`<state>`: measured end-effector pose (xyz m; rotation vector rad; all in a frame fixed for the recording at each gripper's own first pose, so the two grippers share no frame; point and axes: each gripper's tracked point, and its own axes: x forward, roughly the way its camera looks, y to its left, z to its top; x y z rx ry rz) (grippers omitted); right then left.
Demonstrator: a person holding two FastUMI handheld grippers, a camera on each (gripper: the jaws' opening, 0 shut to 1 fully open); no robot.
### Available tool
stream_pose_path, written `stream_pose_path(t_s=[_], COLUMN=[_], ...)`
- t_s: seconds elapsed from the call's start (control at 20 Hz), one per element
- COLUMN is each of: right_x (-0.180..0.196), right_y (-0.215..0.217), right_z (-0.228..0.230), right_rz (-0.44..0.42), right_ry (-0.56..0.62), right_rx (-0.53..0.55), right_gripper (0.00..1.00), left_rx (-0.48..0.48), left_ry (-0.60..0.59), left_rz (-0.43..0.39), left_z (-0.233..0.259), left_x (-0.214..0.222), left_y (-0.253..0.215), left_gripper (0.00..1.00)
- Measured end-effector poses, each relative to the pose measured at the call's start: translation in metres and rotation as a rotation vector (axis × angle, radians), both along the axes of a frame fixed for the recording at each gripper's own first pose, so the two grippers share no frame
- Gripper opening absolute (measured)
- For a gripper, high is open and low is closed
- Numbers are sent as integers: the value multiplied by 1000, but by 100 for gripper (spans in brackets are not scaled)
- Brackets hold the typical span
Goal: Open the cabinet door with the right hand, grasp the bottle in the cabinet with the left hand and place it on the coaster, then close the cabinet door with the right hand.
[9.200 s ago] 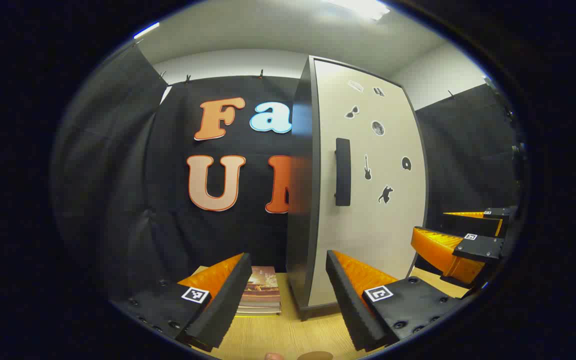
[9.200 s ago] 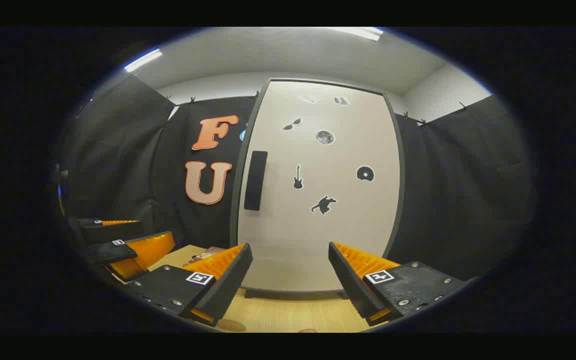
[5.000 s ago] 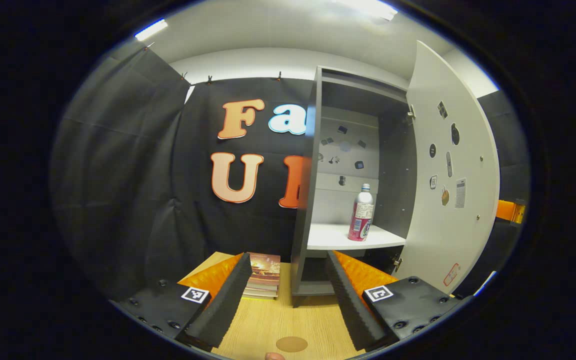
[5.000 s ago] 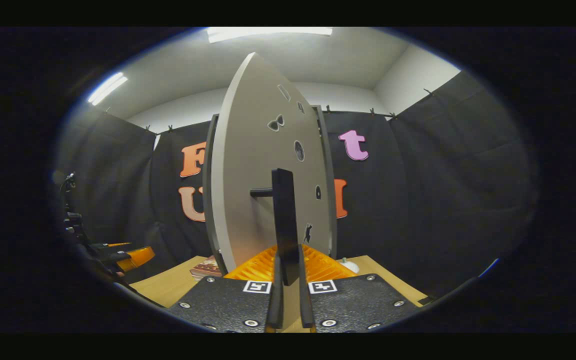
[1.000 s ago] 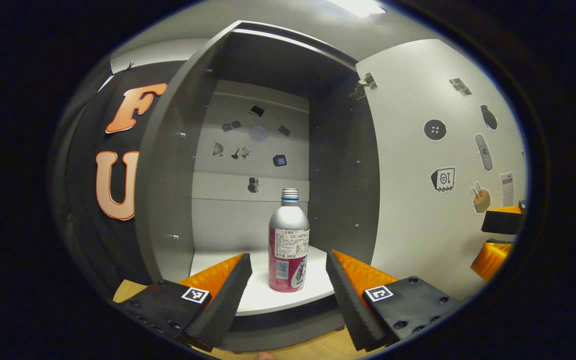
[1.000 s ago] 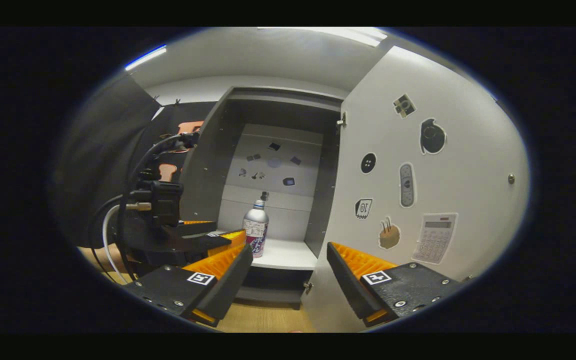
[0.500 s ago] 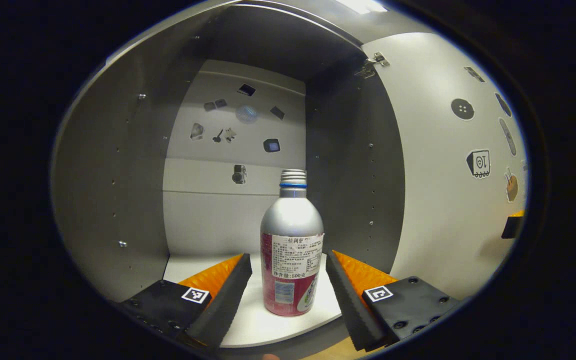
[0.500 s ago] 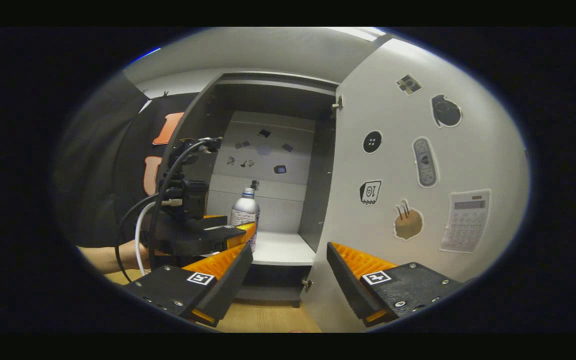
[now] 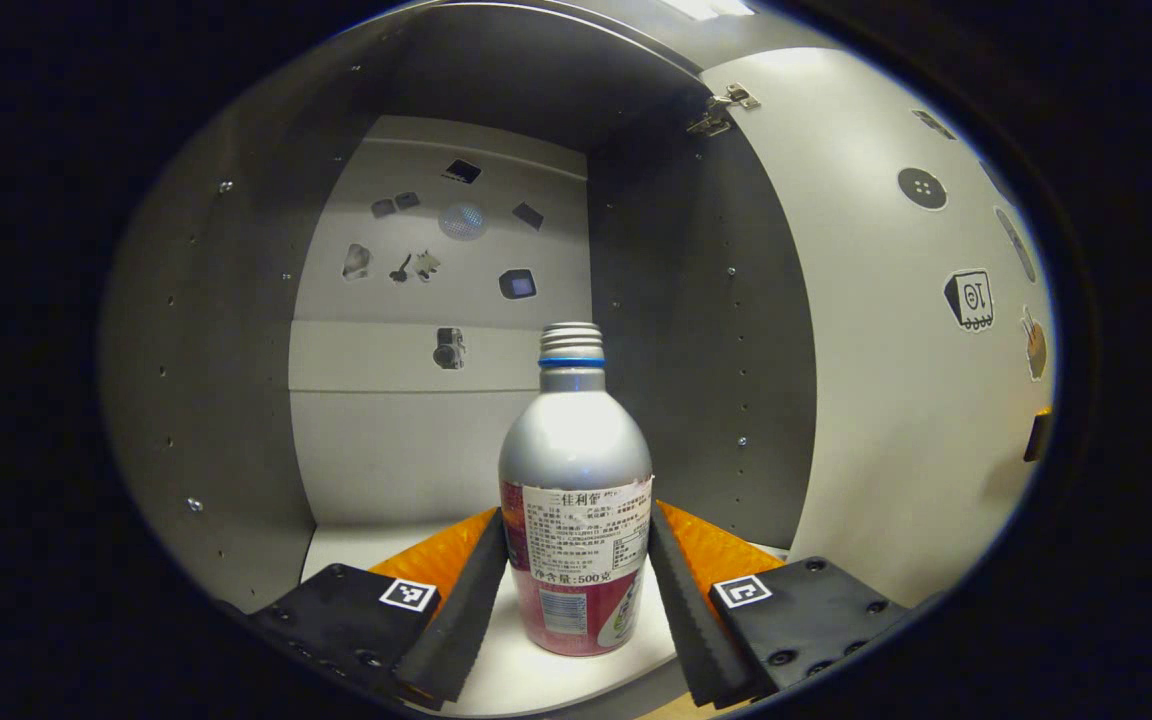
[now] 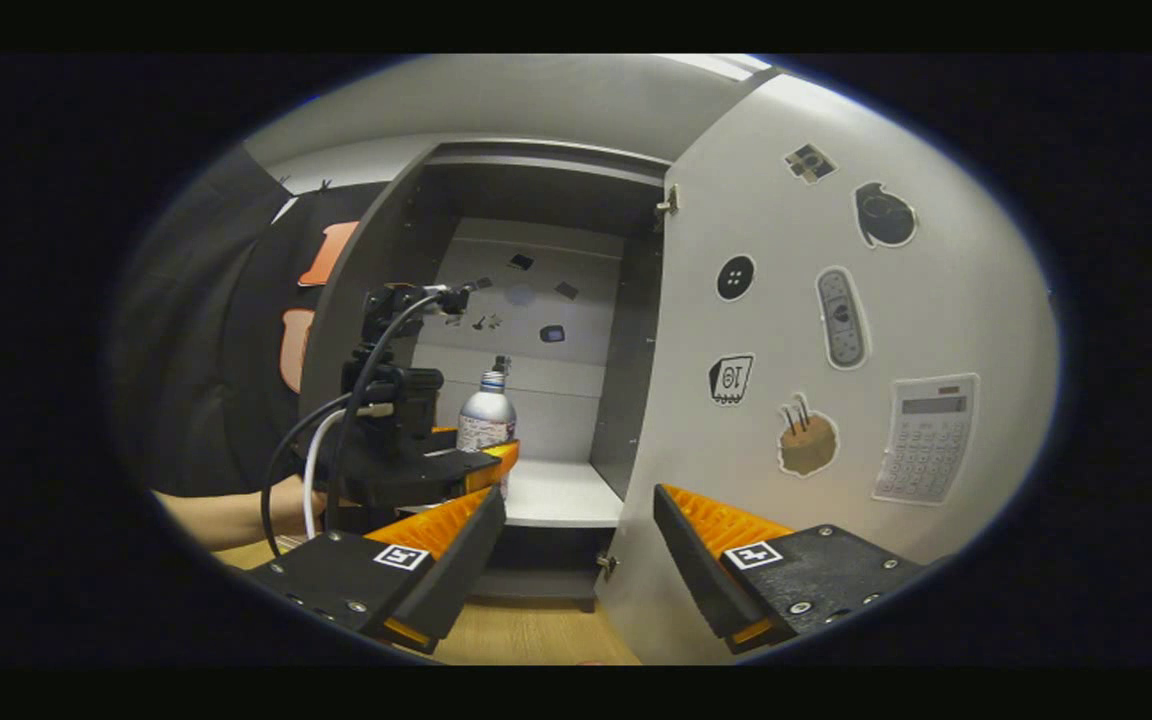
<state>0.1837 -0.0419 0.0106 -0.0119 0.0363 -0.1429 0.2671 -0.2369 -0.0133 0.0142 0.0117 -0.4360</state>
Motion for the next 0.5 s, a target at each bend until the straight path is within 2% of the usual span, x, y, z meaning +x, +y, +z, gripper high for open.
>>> stream_pose_path(t_s=[0.2,0.3,0.5], right_x=[-8,-13,-38], right_y=[-2,-2,9], right_z=[2,4,5], right_rz=[19,39,92], right_ry=[-6,-15,-24], right_rx=[12,10,3], right_gripper=[92,92,92], left_rx=[11,17,31], left_ry=[-33,-65,-103], left_rz=[33,48,88], left_z=[8,15,25], left_x=[-16,-30,-78], left_y=[10,15,26], left_gripper=[81,83,82])
